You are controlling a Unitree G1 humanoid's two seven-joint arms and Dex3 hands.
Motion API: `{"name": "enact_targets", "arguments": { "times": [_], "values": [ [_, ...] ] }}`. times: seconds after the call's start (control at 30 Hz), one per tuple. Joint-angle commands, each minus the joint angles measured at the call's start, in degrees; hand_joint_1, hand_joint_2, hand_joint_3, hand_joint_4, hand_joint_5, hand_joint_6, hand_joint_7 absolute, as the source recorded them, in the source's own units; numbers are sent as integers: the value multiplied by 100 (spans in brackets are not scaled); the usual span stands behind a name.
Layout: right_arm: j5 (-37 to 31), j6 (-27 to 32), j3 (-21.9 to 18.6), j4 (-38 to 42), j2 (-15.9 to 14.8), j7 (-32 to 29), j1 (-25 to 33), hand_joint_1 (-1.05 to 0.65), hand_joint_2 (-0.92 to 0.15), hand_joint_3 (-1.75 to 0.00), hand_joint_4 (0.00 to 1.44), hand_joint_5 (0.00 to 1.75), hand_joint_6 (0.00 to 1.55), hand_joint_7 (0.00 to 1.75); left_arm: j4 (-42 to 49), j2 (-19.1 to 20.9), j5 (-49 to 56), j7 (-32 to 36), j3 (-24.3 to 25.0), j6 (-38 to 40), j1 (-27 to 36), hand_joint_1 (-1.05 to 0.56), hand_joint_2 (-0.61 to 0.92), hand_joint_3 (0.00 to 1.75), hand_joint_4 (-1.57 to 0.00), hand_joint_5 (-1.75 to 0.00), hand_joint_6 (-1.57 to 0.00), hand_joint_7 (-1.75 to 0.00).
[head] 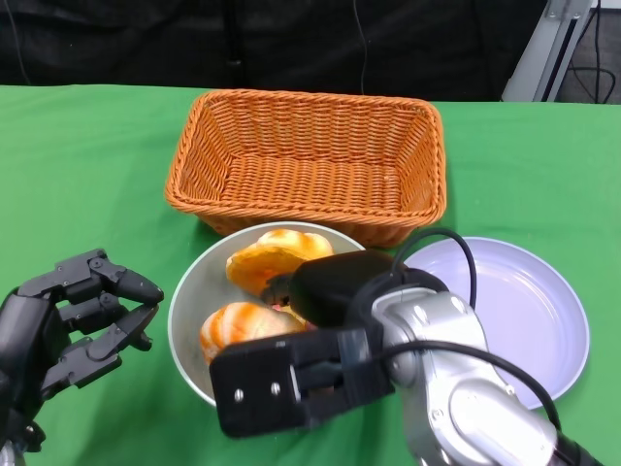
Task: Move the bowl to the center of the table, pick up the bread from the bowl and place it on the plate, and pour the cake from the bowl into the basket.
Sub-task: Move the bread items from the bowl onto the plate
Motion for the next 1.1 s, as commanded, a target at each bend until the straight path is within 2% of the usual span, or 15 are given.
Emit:
{"name": "enact_targets", "arguments": {
  "times": [0.03, 0.2, 0.43, 0.7, 0.87, 0.97, 1.03, 1.1],
  "values": [
    [186, -5, -135, 347, 101, -84, -222, -103, -92, -41, 117, 16, 39, 2, 18, 72, 66, 67, 31, -94, -12, -18, 82, 45, -79, -146, -88, -100],
    [272, 5, -122, 660, 163, -205, -327, -103, -92, -43, 114, 16, 36, 0, 78, 65, 54, 32, 35, -150, -24, -16, 83, 47, -80, -145, -88, -101],
    [571, 17, -93, 996, 295, -235, -449, -102, -92, -41, 111, 15, 45, 5, 238, 96, 103, -4, 6, -310, -77, -16, 82, 46, -79, -145, -87, -102],
    [834, 93, 22, 1325, 482, -244, -512, -102, -92, -41, 108, 17, 41, 2, 179, 90, 122, 40, -33, -286, -36, -16, 81, 48, -79, -143, -87, -101],
    [933, 163, 113, 1432, 490, -83, -616, -103, -92, -43, 97, 12, 39, 1, 178, 102, 246, 88, -54, -379, -30, -16, 80, 49, -79, -144, -87, -101],
    [939, 142, 222, 1529, 479, -45, -668, -102, -92, -45, 102, 15, 35, 1, 241, 113, 248, 48, -45, -455, -56, -16, 80, 50, -79, -144, -87, -101],
    [951, 141, 265, 1568, 472, -42, -688, -100, -92, -45, 106, 17, 38, 3, 271, 123, 248, 37, -42, -485, -66, -16, 80, 51, -79, -144, -87, -102],
    [953, 139, 306, 1632, 483, -63, -695, -95, -92, -39, 109, 22, 56, 7, 296, 137, 304, 86, -40, -514, -77, -17, 80, 51, -79, -145, -87, -102]
  ]
}}
